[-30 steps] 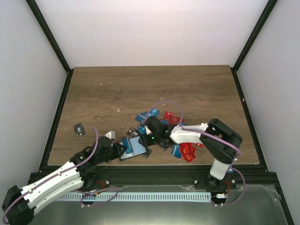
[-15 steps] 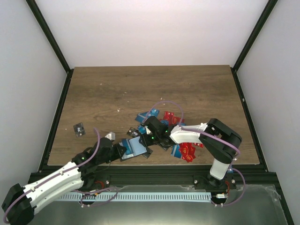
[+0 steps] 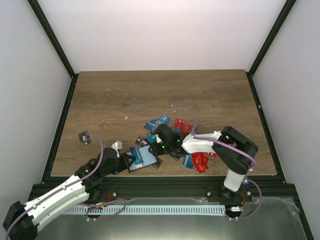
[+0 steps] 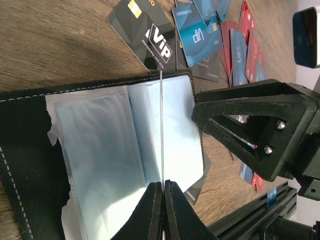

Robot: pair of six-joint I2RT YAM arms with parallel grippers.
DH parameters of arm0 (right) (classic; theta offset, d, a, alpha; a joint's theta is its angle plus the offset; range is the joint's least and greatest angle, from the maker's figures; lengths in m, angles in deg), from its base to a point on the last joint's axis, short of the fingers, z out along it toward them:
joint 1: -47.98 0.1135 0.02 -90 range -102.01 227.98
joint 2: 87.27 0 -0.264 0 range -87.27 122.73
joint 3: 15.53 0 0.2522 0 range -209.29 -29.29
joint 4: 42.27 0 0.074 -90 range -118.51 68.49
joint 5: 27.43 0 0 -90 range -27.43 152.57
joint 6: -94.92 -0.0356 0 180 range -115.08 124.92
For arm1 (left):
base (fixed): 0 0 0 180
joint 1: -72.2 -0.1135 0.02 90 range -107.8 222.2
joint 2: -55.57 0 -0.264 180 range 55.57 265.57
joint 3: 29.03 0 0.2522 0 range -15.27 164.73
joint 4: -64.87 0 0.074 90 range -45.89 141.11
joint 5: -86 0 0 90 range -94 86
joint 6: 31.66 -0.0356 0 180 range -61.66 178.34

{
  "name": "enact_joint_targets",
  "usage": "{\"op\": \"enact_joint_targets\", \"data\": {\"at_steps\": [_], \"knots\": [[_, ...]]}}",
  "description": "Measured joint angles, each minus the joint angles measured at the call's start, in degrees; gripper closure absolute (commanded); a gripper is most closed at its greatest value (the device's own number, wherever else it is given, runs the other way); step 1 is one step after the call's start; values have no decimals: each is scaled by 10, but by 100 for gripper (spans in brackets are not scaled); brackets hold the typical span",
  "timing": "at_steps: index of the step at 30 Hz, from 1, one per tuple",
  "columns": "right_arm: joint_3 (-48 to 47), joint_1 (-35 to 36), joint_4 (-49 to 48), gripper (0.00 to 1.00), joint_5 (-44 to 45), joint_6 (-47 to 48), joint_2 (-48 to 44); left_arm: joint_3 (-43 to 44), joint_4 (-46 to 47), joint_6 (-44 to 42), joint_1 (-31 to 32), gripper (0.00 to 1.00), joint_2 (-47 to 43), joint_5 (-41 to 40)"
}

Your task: Put the credit cards into the card holder

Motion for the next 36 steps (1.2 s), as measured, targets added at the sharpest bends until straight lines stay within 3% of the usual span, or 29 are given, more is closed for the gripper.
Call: {"op": "enact_joint_targets", "data": {"at_steps": [36], "knots": [[10, -3, -22, 62, -10, -13, 0, -44, 59, 62, -24, 96, -53, 33]]}}
